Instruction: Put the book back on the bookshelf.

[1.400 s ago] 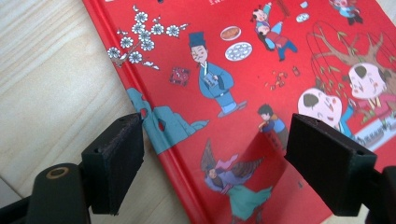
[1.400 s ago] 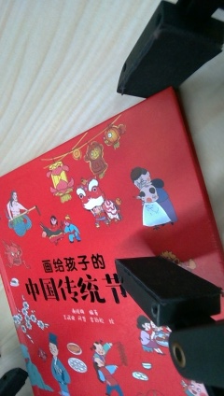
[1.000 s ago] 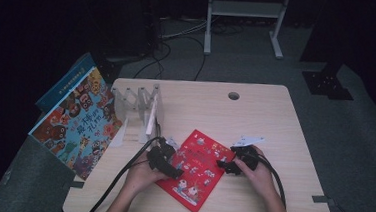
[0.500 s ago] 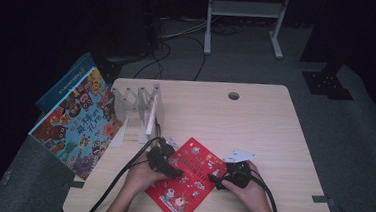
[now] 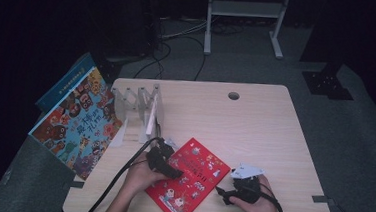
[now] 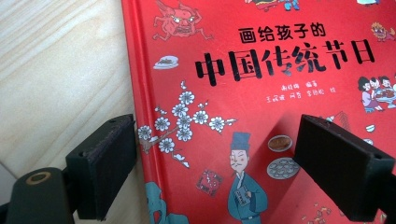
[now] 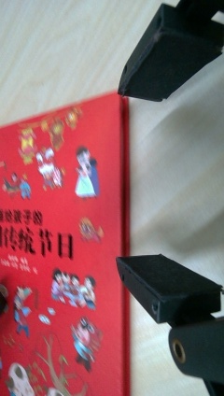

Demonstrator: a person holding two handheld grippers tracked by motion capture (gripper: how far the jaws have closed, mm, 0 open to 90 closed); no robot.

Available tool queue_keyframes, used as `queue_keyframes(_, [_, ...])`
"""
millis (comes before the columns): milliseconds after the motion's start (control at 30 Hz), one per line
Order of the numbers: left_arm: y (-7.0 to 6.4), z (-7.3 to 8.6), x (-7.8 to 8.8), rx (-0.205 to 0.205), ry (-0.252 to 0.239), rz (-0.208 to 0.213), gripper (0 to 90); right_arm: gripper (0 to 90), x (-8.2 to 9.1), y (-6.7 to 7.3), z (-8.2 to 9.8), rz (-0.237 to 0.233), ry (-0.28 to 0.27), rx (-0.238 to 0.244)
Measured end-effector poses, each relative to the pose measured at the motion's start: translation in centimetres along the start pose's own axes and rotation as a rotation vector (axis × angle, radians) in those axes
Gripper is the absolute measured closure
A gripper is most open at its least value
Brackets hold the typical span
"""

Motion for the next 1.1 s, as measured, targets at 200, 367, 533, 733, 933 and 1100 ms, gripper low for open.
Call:
queue_keyframes(200, [-0.1, 0.0, -0.1, -0.010, -0.005, 0.006, 10.9, 13.3, -0.7, 1.3, 0.3, -0.004, 0.015, 0.019])
queue_keyframes(367, [0.0, 0.1, -0.1, -0.014, -0.025, 0.011, 10.5, 12.1, -1.4, 2.3, -0.1, -0.031, 0.004, 0.015])
queue_keyframes(533, [-0.1, 0.2, -0.2, -0.020, -0.050, 0.013, 9.2, 0.0, -2.0, 3.5, -0.4, -0.020, 0.028, 0.039])
queue_keyframes(733, [-0.3, 0.5, -0.5, -0.022, -0.079, -0.004, 2.1, 0.0, -2.2, 3.7, -0.6, -0.016, 0.033, 0.028])
queue_keyframes(933, [-0.5, 0.9, -0.6, -0.012, -0.101, -0.014, 0.0, 0.0, -2.2, 4.1, -0.6, -0.020, 0.037, 0.017])
queue_keyframes(1100, [-0.6, 1.0, -0.6, -0.010, -0.110, -0.019, 0.0, 0.0, -2.2, 4.3, -0.6, -0.017, 0.038, 0.014])
Point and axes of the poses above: each handheld gripper's, and its own axes: x roughly backward along the jaws, z roughly out of its underside, y roughly to its left, the point moved 4 cm from there along -x, roughly forward along the jaws, and after that the axes turned 1 degree about x, right-handed, at the moved point
